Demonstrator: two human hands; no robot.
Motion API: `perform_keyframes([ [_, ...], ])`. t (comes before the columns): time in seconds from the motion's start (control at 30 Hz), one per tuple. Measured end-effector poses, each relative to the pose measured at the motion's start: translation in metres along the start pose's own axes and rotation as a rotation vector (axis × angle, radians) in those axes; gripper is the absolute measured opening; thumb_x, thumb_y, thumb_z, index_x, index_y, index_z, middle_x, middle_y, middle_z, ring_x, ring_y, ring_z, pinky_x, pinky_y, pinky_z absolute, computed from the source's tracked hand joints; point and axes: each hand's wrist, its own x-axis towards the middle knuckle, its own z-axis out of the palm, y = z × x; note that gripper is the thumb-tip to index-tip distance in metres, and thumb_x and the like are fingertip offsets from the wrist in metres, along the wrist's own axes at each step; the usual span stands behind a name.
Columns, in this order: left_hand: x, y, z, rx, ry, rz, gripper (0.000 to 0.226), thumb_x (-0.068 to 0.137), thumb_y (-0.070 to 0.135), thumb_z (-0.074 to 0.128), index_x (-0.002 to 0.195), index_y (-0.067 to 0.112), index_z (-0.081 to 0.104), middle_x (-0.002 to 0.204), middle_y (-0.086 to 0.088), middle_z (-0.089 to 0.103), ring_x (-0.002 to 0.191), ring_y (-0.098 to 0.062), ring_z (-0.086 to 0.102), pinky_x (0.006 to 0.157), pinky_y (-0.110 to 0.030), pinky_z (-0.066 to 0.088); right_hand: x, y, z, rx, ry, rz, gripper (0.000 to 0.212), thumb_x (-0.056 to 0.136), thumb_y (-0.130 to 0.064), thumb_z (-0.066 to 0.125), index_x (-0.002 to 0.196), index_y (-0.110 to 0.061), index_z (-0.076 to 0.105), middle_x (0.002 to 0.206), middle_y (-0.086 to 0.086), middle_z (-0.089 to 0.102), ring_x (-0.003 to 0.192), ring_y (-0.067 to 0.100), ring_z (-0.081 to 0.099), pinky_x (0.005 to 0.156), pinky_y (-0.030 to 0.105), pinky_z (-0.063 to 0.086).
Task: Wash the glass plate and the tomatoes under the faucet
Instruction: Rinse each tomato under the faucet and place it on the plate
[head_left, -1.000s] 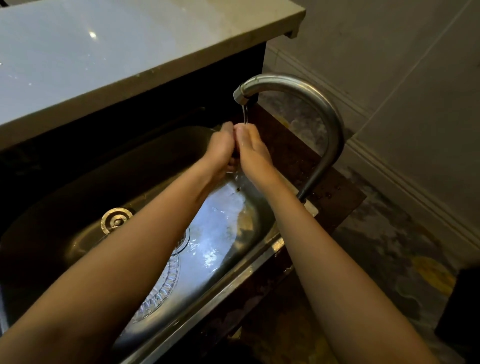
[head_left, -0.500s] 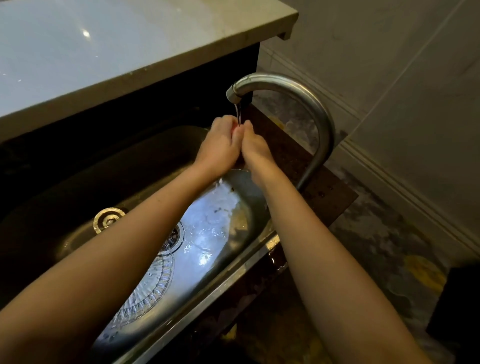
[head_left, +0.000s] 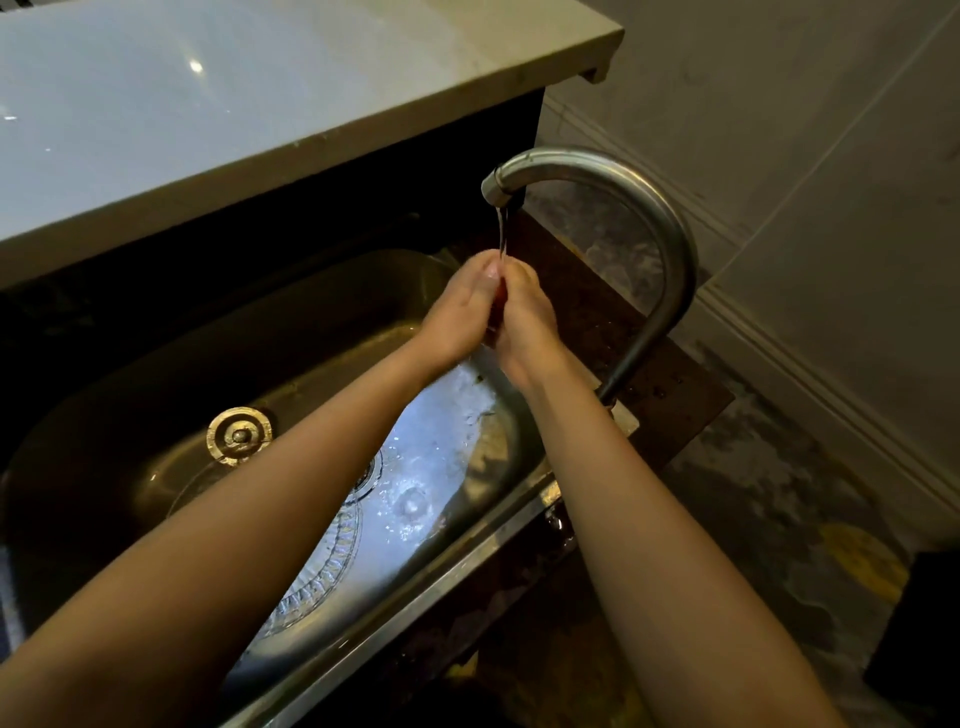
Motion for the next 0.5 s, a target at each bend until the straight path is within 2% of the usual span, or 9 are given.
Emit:
perform_keyframes([
  [0.07,0.001,0.000,0.001,0.034,-0.047,0.055,0.031,0.101,0.015,0.028,0.120,0.001,0.048,0.115,-0.015,0.053,0.106,-0.021,0.051,0.096,-0.030,0.042,0.003,-0.001,0.002,0.027,0.074,0.041,0.035,0.091,-0.039,0.047,0.112,-0.014,0.059,0.099,0.010,0.064,0.096,0.022,0.061,0.079,0.036,0.052],
  [0.13,0.003,-0.002,-0.001,0.048,-0.029,0.038,0.033,0.101,0.018,0.030,0.123,0.001,0.047,0.122,-0.019,0.051,0.114,-0.028,0.049,0.102,-0.040,0.040,0.002,-0.003,0.001,0.124,0.067,0.062,0.028,0.092,-0.037,0.048,0.100,-0.014,0.063,0.086,0.005,0.064,0.085,0.017,0.062,0.065,0.028,0.050],
  [0.2,0.004,-0.004,-0.004,0.016,0.035,-0.031,0.035,0.101,0.024,0.028,0.127,0.008,0.045,0.124,-0.009,0.051,0.114,-0.017,0.050,0.101,-0.032,0.039,-0.001,-0.003,-0.001,0.198,-0.009,0.060,0.025,0.094,-0.034,0.045,0.098,-0.016,0.062,0.090,0.007,0.064,0.086,0.017,0.063,0.064,0.027,0.051],
  [0.27,0.002,-0.003,-0.004,0.000,0.109,-0.050,0.027,0.102,0.025,0.026,0.118,0.018,0.047,0.106,0.006,0.054,0.097,-0.003,0.052,0.086,-0.022,0.040,-0.003,-0.001,0.000,0.155,-0.063,0.039,0.028,0.095,-0.032,0.043,0.108,-0.013,0.058,0.095,0.008,0.063,0.089,0.017,0.063,0.067,0.026,0.051],
  [0.3,0.002,-0.001,-0.004,0.034,0.126,-0.024,0.027,0.101,0.024,0.027,0.117,0.018,0.048,0.103,0.007,0.054,0.094,-0.003,0.052,0.084,-0.021,0.041,-0.003,-0.003,0.001,0.097,-0.036,0.045,0.030,0.094,-0.033,0.043,0.107,-0.010,0.059,0.092,0.008,0.063,0.086,0.017,0.063,0.065,0.026,0.050],
  [0.4,-0.001,0.000,0.003,0.161,0.033,0.068,0.039,0.100,0.023,0.035,0.137,0.013,0.038,0.129,-0.010,0.048,0.116,-0.014,0.046,0.095,-0.022,0.038,-0.003,-0.019,0.002,0.000,0.174,0.153,0.033,0.093,-0.038,0.044,0.079,-0.011,0.058,0.075,0.008,0.059,0.070,0.019,0.059,0.057,0.031,0.046],
  [0.43,-0.002,0.001,0.003,0.167,0.003,0.072,0.042,0.099,0.023,0.037,0.140,0.015,0.034,0.134,-0.012,0.044,0.118,-0.014,0.042,0.095,-0.021,0.037,-0.002,-0.022,0.000,0.011,0.196,0.160,0.034,0.093,-0.038,0.043,0.081,-0.009,0.057,0.076,0.008,0.058,0.070,0.020,0.058,0.057,0.031,0.046],
  [0.5,-0.004,0.002,-0.001,0.100,0.006,0.046,0.040,0.099,0.022,0.037,0.139,0.015,0.036,0.134,-0.013,0.043,0.119,-0.017,0.044,0.096,-0.027,0.042,-0.006,-0.023,-0.003,0.090,0.102,0.160,0.039,0.094,-0.040,0.042,0.104,-0.005,0.056,0.089,0.012,0.060,0.082,0.023,0.060,0.067,0.034,0.051],
])
